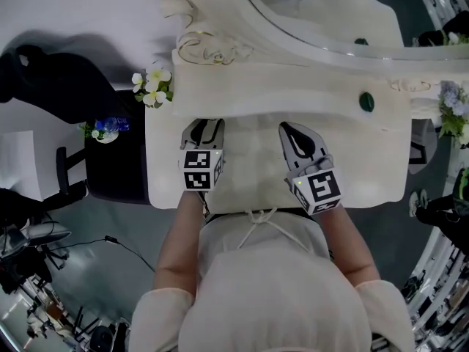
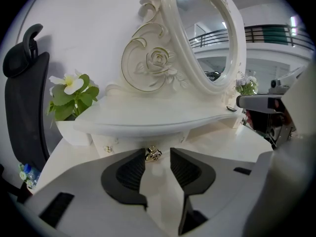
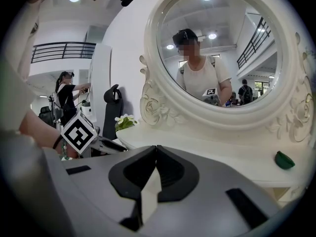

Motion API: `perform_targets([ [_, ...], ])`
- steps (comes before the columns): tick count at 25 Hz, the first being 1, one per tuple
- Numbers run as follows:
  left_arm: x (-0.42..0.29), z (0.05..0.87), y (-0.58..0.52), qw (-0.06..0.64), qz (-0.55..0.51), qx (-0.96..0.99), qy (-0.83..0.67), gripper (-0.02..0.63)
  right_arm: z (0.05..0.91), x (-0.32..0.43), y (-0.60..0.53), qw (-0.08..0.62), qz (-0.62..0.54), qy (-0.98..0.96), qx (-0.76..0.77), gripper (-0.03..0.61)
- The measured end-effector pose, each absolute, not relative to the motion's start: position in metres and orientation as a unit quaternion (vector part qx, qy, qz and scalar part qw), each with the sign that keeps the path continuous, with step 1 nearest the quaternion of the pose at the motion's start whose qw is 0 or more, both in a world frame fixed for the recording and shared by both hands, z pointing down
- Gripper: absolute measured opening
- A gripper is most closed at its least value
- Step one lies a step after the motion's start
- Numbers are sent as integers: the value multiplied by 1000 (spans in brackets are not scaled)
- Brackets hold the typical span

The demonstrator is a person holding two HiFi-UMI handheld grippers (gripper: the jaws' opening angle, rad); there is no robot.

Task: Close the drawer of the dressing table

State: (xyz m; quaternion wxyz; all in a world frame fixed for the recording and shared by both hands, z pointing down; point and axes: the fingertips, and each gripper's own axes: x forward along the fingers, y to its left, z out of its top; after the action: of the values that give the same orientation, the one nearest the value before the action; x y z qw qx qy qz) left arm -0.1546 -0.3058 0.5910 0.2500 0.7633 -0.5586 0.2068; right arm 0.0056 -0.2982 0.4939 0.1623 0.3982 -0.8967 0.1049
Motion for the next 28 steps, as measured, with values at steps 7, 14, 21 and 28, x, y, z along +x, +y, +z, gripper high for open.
perform_targets([
  [7, -150, 577, -280, 258, 187, 772, -550, 244, 476, 5, -283, 153, 90, -898, 403, 6],
  [14, -153, 523, -260, 210, 156, 786, -559, 244, 459, 3, -267, 141, 75, -902, 402, 6],
  [21, -148, 453, -252, 135, 121, 813, -553, 241, 436, 4, -256, 103, 70, -907, 402, 6],
  [28, -139, 381, -242, 66, 74, 828, -552, 129, 407, 11, -246, 67, 48, -914, 398, 6],
])
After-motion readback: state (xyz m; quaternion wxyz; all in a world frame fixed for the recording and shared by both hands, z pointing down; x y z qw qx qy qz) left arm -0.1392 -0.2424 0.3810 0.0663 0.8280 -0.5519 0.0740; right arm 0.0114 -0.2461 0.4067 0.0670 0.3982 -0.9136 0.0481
